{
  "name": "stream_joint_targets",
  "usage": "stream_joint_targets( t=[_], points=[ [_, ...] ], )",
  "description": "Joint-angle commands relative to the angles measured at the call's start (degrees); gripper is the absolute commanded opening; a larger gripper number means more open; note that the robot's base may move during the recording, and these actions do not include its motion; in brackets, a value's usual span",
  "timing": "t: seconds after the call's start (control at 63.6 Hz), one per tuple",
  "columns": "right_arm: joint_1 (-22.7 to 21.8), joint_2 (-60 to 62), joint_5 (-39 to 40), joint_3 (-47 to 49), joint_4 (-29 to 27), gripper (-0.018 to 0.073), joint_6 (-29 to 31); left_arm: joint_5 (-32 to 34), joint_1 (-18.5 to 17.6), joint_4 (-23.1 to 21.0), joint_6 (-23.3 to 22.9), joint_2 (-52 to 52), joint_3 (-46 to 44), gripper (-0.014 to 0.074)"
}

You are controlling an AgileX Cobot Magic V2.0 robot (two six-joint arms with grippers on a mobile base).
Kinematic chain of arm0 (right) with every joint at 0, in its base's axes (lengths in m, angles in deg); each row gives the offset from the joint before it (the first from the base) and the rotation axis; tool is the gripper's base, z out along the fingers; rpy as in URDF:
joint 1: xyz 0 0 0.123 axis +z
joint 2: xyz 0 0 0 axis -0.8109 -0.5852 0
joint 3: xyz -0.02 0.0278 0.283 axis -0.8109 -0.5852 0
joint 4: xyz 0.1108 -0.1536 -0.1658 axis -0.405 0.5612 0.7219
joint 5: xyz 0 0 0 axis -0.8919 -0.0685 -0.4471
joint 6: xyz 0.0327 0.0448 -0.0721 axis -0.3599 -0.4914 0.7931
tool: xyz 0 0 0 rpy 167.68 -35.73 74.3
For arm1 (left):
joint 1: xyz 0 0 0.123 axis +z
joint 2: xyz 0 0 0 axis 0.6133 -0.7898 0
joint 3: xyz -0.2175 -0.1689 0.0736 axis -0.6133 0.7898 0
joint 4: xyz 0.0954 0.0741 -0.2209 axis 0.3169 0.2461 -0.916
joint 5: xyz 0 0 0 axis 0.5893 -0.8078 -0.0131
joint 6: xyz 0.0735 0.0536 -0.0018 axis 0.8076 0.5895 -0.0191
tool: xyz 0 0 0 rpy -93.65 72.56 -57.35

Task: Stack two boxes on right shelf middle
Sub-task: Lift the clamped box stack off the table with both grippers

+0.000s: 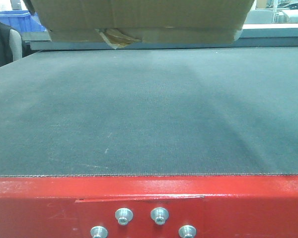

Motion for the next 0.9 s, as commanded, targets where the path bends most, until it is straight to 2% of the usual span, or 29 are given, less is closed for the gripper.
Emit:
stream_joint_targets(
  t=[0.0, 0.424, 0.88],
  points=[
    [-1.0, 1.5, 2.8, 1.1, 2.5, -0.0162, -0.5, 0.9, 0.2, 3.1, -0.5, 1.3, -0.8, -0.0111],
    [-1.0, 1.5, 9.5, 1.1, 2.5, -0.0162, -0.5, 0.9, 0.2, 3.1, -0.5, 1.3, -0.8, -0.0111],
    [-1.0, 1.5, 10.6, 1.1, 2.5, -0.0162, -0.5, 0.9, 0.2, 3.1, -0.5, 1.3, -0.8, -0.0111]
  ],
)
